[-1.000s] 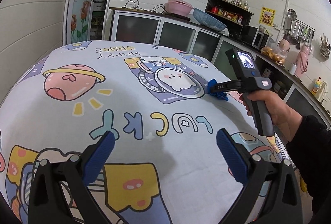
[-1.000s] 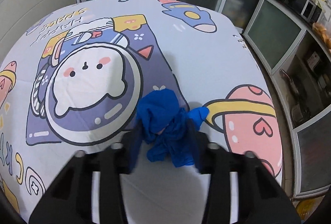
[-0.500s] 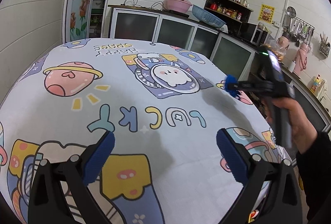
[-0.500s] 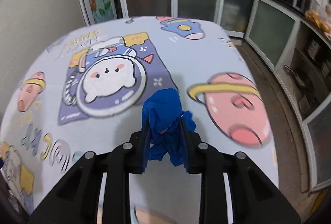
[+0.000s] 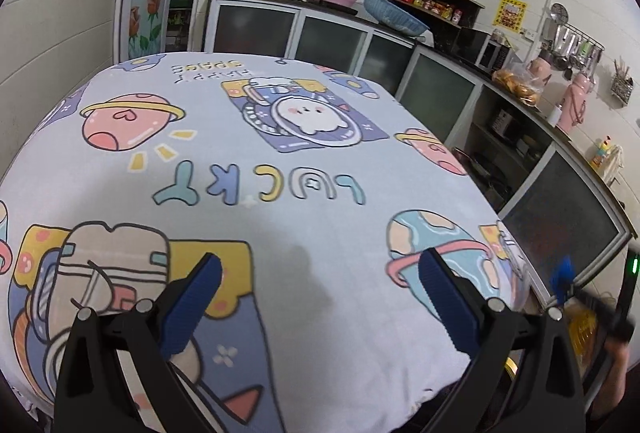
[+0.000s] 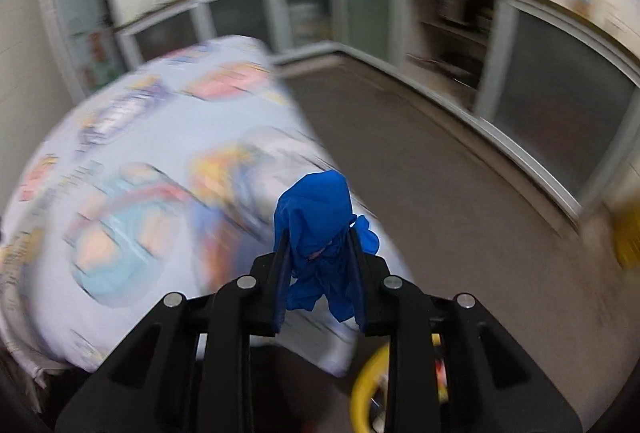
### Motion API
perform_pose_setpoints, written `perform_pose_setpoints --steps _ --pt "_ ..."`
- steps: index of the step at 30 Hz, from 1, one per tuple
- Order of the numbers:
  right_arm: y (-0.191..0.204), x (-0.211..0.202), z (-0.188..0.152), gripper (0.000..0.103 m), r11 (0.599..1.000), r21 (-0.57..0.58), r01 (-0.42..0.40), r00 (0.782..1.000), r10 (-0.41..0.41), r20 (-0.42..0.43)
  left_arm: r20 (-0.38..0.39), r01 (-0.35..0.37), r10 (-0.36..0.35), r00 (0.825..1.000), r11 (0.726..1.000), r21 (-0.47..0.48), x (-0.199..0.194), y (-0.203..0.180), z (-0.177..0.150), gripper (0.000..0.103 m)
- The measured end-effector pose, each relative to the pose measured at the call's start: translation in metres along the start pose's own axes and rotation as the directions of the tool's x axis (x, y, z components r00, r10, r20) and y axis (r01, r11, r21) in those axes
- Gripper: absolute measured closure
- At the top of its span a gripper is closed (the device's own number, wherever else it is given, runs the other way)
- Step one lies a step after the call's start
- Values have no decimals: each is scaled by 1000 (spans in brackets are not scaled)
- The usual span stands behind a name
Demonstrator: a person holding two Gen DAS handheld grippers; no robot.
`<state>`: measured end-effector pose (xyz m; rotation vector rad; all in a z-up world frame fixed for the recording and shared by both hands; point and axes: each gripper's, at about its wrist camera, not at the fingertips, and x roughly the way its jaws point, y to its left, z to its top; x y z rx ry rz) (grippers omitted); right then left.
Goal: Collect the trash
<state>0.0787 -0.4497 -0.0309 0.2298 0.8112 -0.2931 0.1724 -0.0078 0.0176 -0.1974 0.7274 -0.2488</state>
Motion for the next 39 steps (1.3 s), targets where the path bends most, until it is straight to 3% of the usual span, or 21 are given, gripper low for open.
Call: perform_pose_setpoints --steps 4,10,15,18,19,20,22,27,29,32,35,39 --pt "-59 -4 -66 79 982 88 168 983 -160 -88 -8 43 -43 999 999 17 -6 -19 -3 8" --pt "-110 30 -137 79 954 199 222 954 -170 -248 -11 101 -100 995 992 82 -19 -56 -11 8" --pt "-136 65 -168 79 926 266 269 923 -169 -345 15 113 -116 993 983 145 -39 -74 -17 8" --pt "-143 72 -177 77 916 301 263 918 -142 -371 51 94 -105 993 978 186 -52 -81 -19 8" --pt "-142 74 -180 72 915 307 261 915 -134 -380 67 84 -99 993 977 197 -56 -84 -18 8" --pt "-142 76 -182 54 915 306 262 912 -130 -390 74 81 -98 993 976 200 -58 -84 -18 8" --pt "-145 78 -187 28 916 298 269 905 -135 -404 85 86 -105 991 976 202 -63 -87 -17 8" --pt "-144 77 -195 21 909 215 356 869 -238 -433 103 92 -119 988 969 231 -72 -92 -16 8" --pt "-149 71 -192 18 899 223 376 870 -260 -419 116 79 -110 987 967 241 -75 -92 -15 8" --pt "-144 51 -174 12 884 240 401 889 -312 -335 143 35 -74 987 966 256 -77 -94 -13 8" --pt "-118 22 -141 9 905 210 370 925 -338 -174 171 -6 -39 984 966 258 -77 -91 -11 8" --pt "-64 -12 -91 8 955 116 273 959 -280 47 171 -24 -17 985 972 232 -72 -82 -7 8"
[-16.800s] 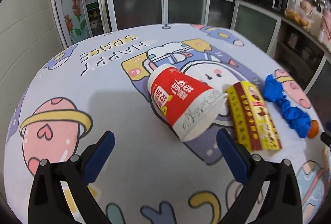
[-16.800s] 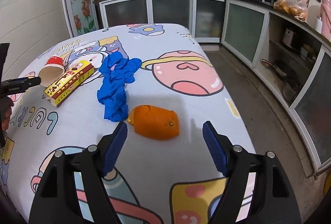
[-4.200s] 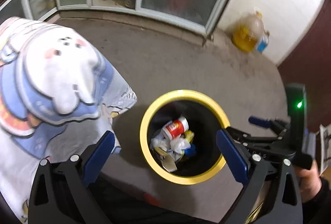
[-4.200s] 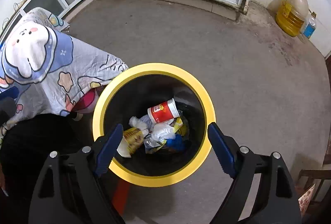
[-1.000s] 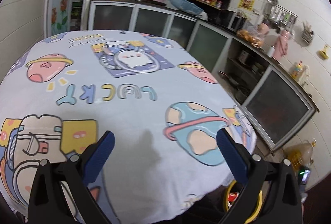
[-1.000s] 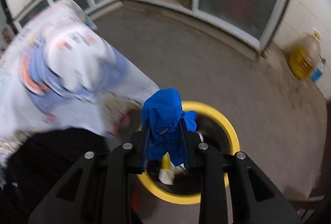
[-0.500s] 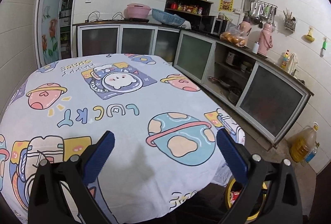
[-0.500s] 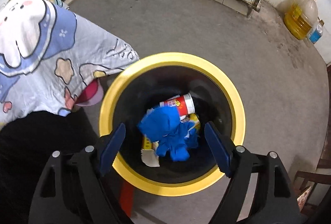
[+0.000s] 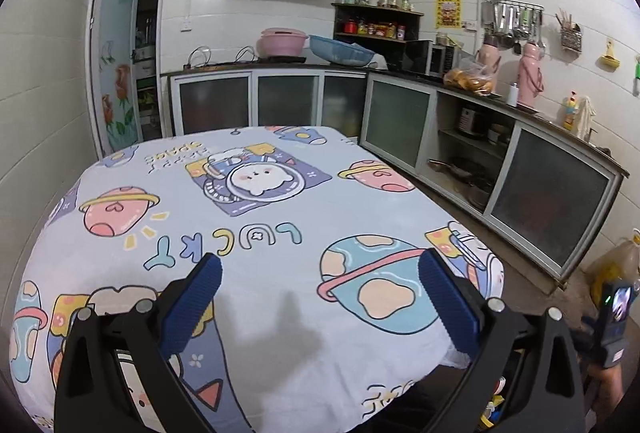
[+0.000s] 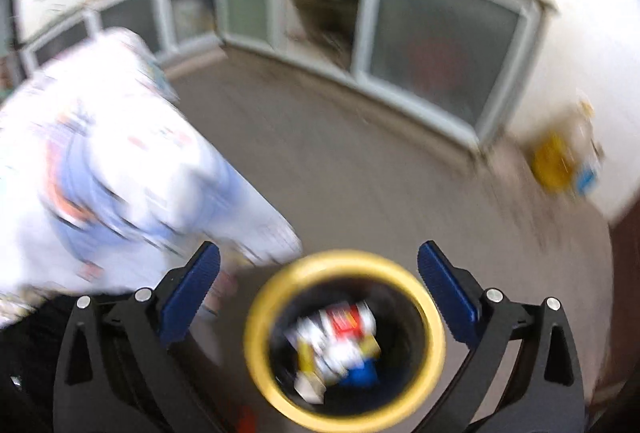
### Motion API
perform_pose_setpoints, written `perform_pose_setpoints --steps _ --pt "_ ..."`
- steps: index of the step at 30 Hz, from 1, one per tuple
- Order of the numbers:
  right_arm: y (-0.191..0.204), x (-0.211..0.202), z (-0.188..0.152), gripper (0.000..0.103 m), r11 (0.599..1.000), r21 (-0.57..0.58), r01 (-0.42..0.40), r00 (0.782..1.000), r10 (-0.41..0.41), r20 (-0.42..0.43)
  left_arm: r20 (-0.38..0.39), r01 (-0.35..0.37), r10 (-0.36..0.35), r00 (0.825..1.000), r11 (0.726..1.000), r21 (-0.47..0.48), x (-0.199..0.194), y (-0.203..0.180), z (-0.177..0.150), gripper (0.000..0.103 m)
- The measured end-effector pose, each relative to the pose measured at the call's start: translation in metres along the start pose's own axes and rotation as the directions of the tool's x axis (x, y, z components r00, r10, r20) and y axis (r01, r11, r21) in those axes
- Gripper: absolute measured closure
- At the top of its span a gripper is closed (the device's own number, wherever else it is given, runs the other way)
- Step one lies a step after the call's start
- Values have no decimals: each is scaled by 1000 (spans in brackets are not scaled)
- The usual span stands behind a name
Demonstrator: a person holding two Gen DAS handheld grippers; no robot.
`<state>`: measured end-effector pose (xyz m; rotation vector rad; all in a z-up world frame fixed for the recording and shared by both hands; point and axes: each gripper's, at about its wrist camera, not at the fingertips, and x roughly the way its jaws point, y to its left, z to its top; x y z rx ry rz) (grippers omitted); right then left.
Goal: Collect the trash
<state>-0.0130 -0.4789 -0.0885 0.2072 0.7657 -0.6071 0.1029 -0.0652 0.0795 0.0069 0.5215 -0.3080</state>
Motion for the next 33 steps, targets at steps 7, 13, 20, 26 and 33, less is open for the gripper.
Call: perform_pose_setpoints --steps 7,13,20,26,33 --pt "84 -67 68 8 969 -109 -224 944 243 225 -34 -40 38 999 997 -67 13 30 0 8" --pt "137 -104 86 8 953 -163 -256 917 292 270 -34 -21 18 999 995 -93 22 38 9 8" --pt "149 -182 71 8 989 -104 -110 876 145 459 46 185 -185 982 983 11 23 -9 19 8" --pt "121 -242 45 8 987 130 93 835 -149 531 91 364 -382 920 916 167 9 -74 10 8" --pt "65 -282 -3 8 921 333 203 799 -352 488 93 502 -529 843 838 216 -17 -112 -14 8"
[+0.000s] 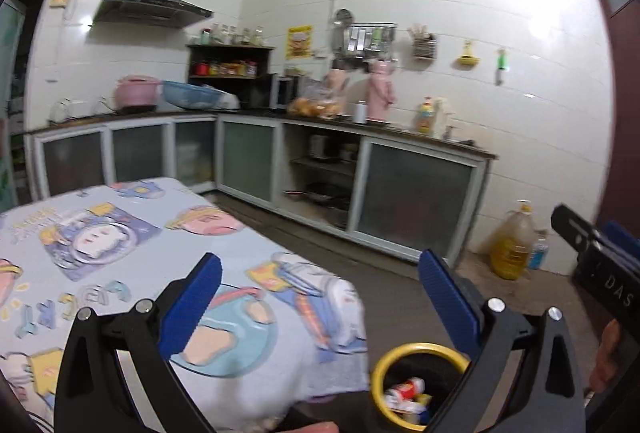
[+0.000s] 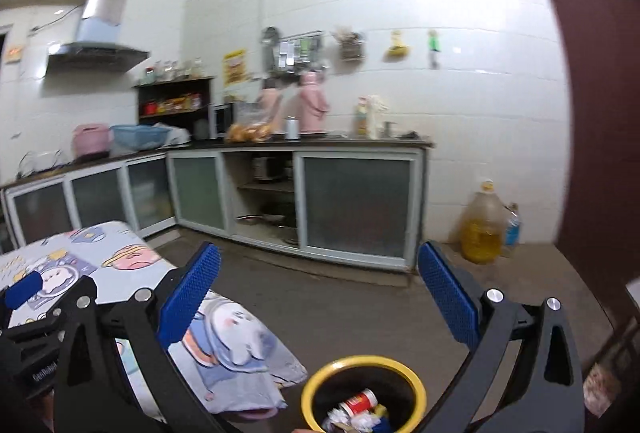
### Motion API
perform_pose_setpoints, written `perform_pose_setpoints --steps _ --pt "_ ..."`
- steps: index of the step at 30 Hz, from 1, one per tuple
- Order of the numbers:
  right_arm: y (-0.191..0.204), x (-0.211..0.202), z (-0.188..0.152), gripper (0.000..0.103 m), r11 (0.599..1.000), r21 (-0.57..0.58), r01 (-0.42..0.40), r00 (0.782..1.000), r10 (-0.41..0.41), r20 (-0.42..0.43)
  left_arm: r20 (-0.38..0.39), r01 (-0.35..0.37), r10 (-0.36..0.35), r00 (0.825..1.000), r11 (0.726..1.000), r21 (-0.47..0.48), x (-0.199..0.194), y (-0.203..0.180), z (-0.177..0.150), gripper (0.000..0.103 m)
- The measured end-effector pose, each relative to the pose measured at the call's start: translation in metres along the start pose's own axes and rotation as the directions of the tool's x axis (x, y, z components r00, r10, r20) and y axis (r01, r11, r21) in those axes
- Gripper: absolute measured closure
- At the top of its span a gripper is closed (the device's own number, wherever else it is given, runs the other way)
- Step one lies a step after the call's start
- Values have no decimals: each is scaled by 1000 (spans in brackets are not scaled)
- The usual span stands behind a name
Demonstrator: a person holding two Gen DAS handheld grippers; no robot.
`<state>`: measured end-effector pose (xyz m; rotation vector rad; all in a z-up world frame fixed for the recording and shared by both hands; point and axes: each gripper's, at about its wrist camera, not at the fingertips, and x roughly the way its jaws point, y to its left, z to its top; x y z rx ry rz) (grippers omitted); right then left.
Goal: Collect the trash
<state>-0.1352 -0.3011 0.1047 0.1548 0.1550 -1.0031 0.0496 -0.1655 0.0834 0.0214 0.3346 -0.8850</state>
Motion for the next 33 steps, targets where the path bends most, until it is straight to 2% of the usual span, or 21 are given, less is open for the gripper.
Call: perform_pose_setpoints --steps 1,2,8,11,14,19,24,28,33 --pt "-10 -5 -6 8 999 7 43 999 -43 -10 -5 35 -35 999 999 -12 -2 -5 -4 8" --pt "-18 -8 -11 8 997 10 79 997 -79 -15 -5 37 -37 999 999 -13 -3 -6 -8 8" --pt "-58 4 -43 8 978 85 189 976 -178 -123 -111 -27 32 993 999 40 0 -19 -35 8" --pt "-67 12 -58 8 971 118 210 965 -187 -184 -130 -85 94 987 994 72 -3 -21 -50 8" --pt "-66 18 -71 8 967 102 234 951 -205 -231 -144 -107 113 983 993 49 -7 -19 -62 8" --pt "-58 14 -86 8 973 67 222 945 -198 -259 -131 -167 167 977 986 12 -17 -18 -75 8" --pt "-50 16 -93 8 975 35 219 935 -200 -292 -148 -240 239 960 971 15 -22 -20 -82 8" --pt "-40 10 -94 8 981 11 192 944 -182 -276 -185 -295 293 938 955 15 -20 -14 -88 8" --pt "-37 2 -88 8 987 6 163 961 -157 -229 -228 -304 292 929 952 -20 -19 -4 -92 8"
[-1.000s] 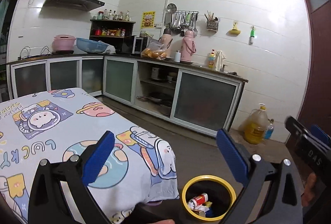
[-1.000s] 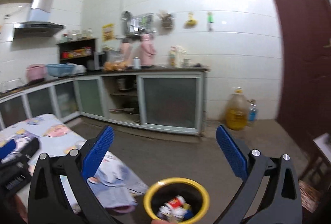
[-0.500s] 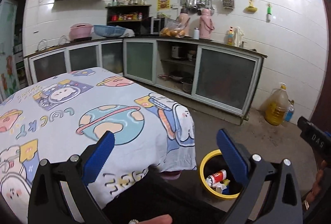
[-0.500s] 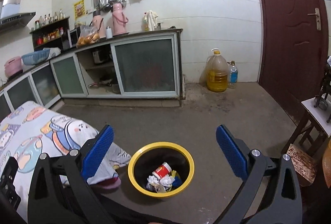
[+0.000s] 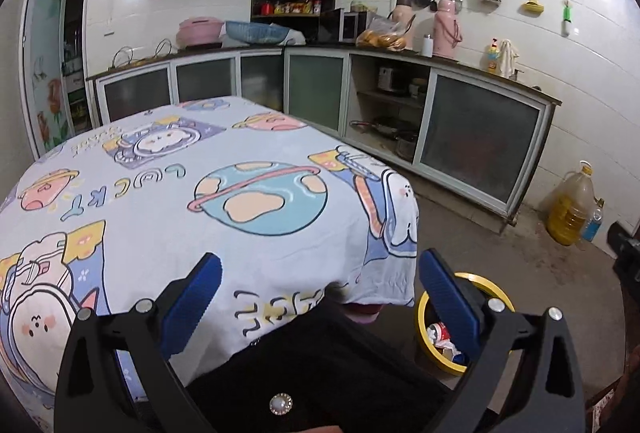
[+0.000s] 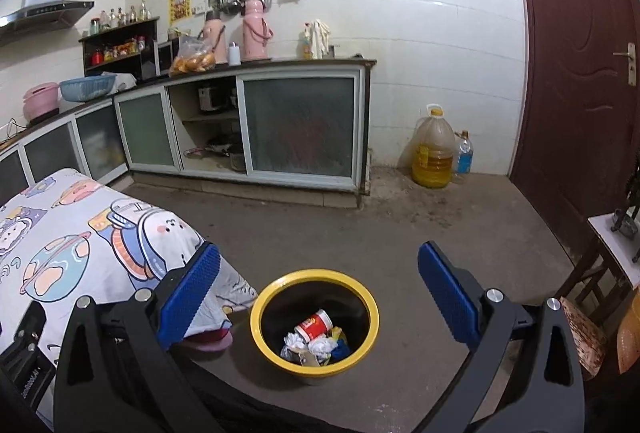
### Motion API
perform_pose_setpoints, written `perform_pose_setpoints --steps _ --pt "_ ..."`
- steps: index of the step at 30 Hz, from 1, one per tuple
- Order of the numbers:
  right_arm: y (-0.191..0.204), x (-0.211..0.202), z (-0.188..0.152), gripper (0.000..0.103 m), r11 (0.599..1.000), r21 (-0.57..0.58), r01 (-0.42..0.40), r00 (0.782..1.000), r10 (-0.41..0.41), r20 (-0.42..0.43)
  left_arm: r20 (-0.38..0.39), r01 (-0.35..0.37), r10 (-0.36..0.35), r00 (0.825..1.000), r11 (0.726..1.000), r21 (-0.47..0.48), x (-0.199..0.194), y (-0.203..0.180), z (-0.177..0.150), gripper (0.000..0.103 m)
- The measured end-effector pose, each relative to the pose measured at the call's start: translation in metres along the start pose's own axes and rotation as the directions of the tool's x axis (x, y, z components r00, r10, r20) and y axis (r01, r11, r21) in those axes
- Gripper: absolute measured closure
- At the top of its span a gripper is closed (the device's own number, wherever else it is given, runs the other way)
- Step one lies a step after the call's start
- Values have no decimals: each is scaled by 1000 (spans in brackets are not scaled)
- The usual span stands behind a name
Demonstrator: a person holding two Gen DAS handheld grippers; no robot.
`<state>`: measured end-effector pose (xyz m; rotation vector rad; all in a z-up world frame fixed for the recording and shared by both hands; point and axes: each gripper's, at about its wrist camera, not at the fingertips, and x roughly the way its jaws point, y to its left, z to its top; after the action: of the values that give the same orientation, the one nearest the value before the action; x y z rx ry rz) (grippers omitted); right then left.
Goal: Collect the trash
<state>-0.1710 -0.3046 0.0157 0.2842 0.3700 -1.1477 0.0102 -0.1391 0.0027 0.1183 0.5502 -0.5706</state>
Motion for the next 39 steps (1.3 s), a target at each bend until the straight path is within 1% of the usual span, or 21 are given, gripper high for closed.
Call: perform_pose_setpoints --steps 1,3,4,5,6,7,10,12,15,17,19,24,32,39 --pt "1 -2 3 8 1000 -6 -9 1000 9 26 -1 5 -5 1000 1000 0 1 -1 0 8" --pt "2 -8 9 8 999 -25 22 993 -19 113 12 19 -19 1000 1000 -1 -2 -1 1 8" --pt "1 -14 10 8 998 -31 49 983 -43 180 20 18 -18 1000 1000 3 -4 -3 1 8" --pt "0 -17 10 8 998 -33 55 978 -47 205 34 13 -14 999 1000 9 -6 -5 3 8" --pt "0 -18 9 8 998 -35 45 978 -37 207 45 9 -10 999 1000 15 -8 -7 4 8" --pt "1 -18 4 8 999 -49 23 982 -14 190 63 8 -9 998 1000 25 -11 -10 4 8" --pt "7 -12 -7 8 995 -97 21 989 -7 145 73 23 -26 997 998 53 -15 -16 3 8" --pt "5 -5 -11 8 996 -84 22 996 -14 93 67 29 -34 997 997 68 -14 -19 2 8" --pt "5 6 -17 8 996 -82 35 999 -32 29 52 51 -54 997 997 65 -12 -20 0 8" --pt "7 11 -19 8 995 -86 40 999 -40 4 44 64 -67 997 996 64 -11 -21 -2 8" --pt "9 11 -21 8 995 -93 48 999 -48 4 38 72 -75 996 995 74 -10 -22 -3 8" --pt "14 2 -24 8 992 -119 48 998 -43 51 36 81 -83 996 994 76 -10 -22 -4 8" --pt "18 8 -26 8 987 -143 74 997 -71 21 20 83 -84 996 995 46 -6 -16 -4 8" --pt "17 8 -27 8 988 -140 64 998 -62 19 0 94 -94 996 995 41 -2 -16 -5 8"
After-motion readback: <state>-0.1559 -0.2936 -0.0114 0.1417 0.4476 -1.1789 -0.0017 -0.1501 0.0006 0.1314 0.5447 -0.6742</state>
